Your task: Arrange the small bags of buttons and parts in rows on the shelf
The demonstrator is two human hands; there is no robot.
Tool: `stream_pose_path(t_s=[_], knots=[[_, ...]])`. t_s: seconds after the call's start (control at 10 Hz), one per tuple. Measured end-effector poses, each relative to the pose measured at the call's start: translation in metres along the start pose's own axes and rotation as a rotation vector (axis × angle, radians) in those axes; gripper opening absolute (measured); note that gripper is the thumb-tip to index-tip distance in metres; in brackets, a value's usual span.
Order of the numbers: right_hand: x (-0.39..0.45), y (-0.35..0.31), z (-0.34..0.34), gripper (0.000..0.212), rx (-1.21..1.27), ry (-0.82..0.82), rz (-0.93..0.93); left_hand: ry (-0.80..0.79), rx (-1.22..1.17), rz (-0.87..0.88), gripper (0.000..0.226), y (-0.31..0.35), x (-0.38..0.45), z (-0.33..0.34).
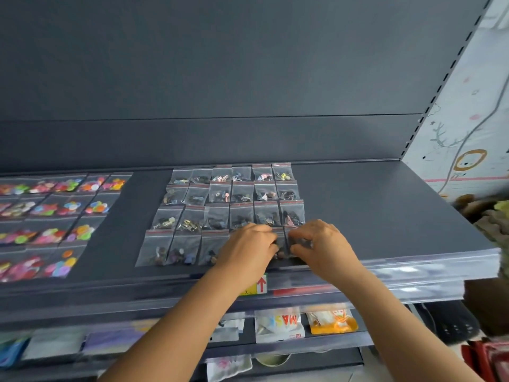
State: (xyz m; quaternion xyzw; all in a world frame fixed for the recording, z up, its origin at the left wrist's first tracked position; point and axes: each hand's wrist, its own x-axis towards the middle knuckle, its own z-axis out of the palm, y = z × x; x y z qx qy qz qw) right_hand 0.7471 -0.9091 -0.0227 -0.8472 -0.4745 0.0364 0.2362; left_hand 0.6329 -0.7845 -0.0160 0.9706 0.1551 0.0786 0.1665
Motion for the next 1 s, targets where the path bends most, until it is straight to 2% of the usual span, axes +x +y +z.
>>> stream_pose_path(t_s=[0.2, 0.9, 1.0], knots=[[0.002, -0.001, -0.003, 0.014, -0.027, -0.051, -0.011, -0.025, -0.002, -0.007, 0.029, -0.003, -0.002, 0.0], [0.001, -0.014, -0.007, 0.021, -0.085, -0.134, 0.172, -0.059, 0.049, -0.016, 0.037, 0.0, -0.004, -0.004], [0.001, -0.022, -0.008, 0.034, -0.088, -0.079, 0.163, 0.006, -0.021, -0.023, 0.038, -0.004, -0.006, -0.011]])
